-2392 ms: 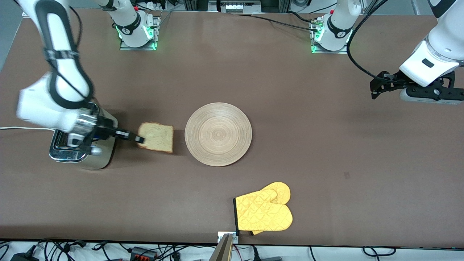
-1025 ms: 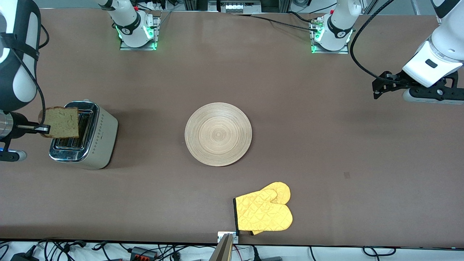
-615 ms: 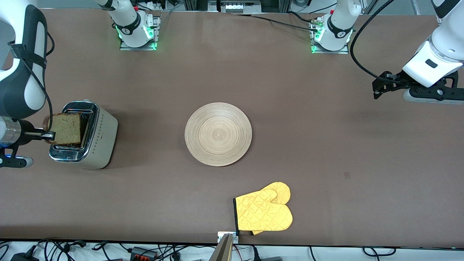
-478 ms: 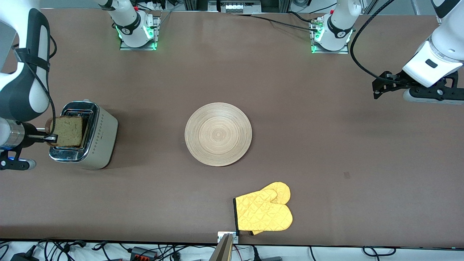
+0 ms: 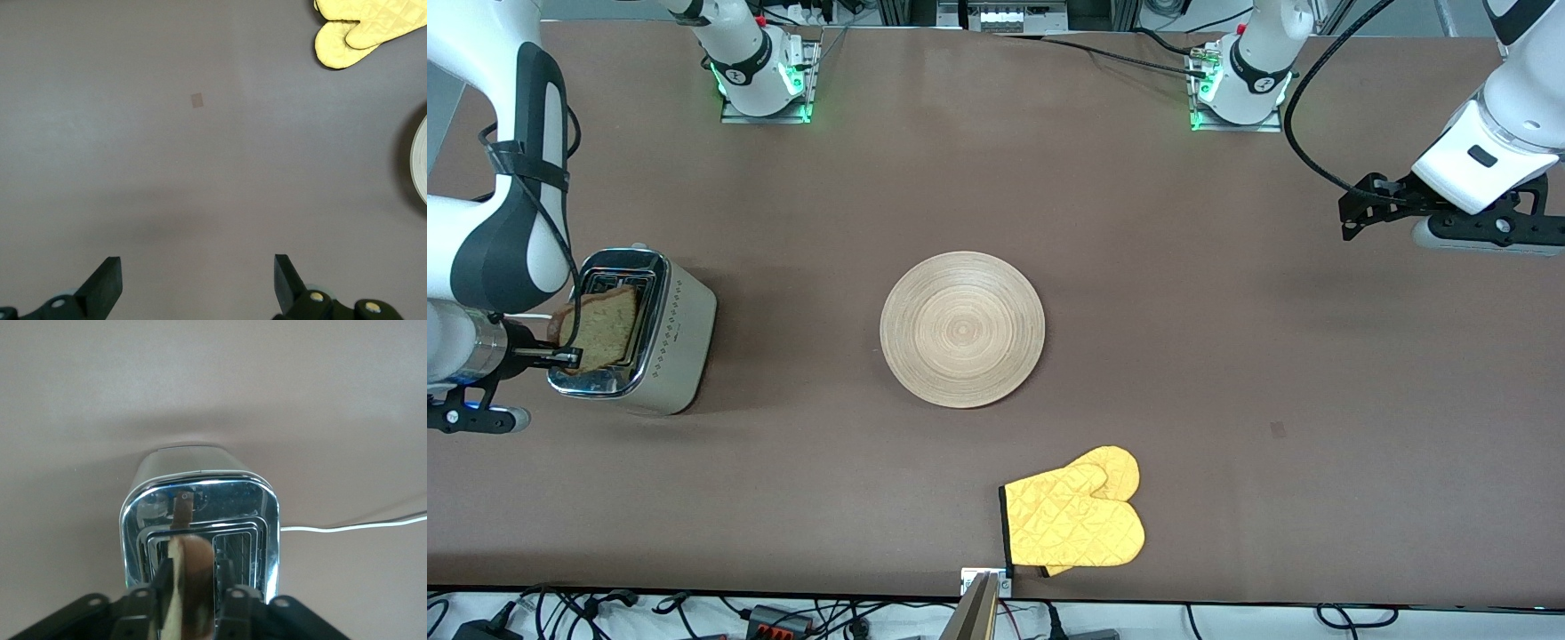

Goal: Move plate and put bread in toaster
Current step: 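Lower the bread into the toaster slot with the right gripper, then open the right gripper and raise it away from the toaster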

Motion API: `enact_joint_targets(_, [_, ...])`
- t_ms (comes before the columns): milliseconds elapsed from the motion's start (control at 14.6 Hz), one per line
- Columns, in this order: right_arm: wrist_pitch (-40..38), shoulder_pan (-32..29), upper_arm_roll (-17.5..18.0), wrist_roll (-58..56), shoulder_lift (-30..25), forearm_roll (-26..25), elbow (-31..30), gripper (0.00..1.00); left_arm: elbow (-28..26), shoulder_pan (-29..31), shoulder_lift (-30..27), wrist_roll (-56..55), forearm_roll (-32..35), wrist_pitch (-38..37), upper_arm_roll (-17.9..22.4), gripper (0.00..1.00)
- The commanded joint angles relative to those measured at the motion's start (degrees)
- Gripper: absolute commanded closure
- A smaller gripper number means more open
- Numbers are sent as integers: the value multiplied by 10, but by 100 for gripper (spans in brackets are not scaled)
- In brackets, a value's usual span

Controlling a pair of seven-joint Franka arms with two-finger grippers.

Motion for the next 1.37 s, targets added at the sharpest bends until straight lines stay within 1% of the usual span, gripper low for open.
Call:
enact_joint_targets(0, [-7,1,4,29,4,-1,17,38,8,2,-4,-4,10,-12,-5,0])
enact_joint_targets(205, [-9,2,5,24,-6,1,17,17,8,3,-4,-3,10,-13,-4,0])
enact_joint_targets(273, [-10,1,5,25,-13,5,17,0,9,3,-4,-3,10,-13,-4,0])
enact_joint_targets(342, [-16,0,4,24,-24,20,17,0,8,3,-4,-3,10,-12,-4,0])
enact_joint_targets(478, [-34,-6,-5,26,-32,81,17,0,9,3,-4,-3,10,-13,-4,0])
enact_joint_targets(547, [-33,-7,-8,28,-36,95,18,0,9,3,-4,-3,10,-13,-4,0])
enact_joint_targets(683, [-21,-6,-5,36,-48,100,20,0,8,3,-4,-3,10,-12,-4,0])
enact_joint_targets(820, [33,-5,-1,25,-48,101,42,0,8,3,-4,-4,10,-12,-4,0])
enact_joint_targets(888, [47,-6,1,24,-46,102,56,0,9,3,-4,-3,10,-12,-2,0])
enact_joint_targets(957, [51,-9,1,25,-44,116,58,0,8,3,-4,-3,10,-12,-3,0])
enact_joint_targets(1094, [46,-24,0,23,-41,183,56,0,8,3,-3,-3,10,-10,-3,0])
enact_joint_targets(1162, [46,-32,0,22,-41,203,56,0,9,2,-3,-3,10,-10,-3,0])
enact_joint_targets(1230, [39,-33,1,22,-43,206,56,0,9,3,-3,-3,10,-10,-3,0])
enact_joint_targets(1299, [12,-26,2,28,-48,202,55,0,8,3,-3,-3,10,-10,-3,0])
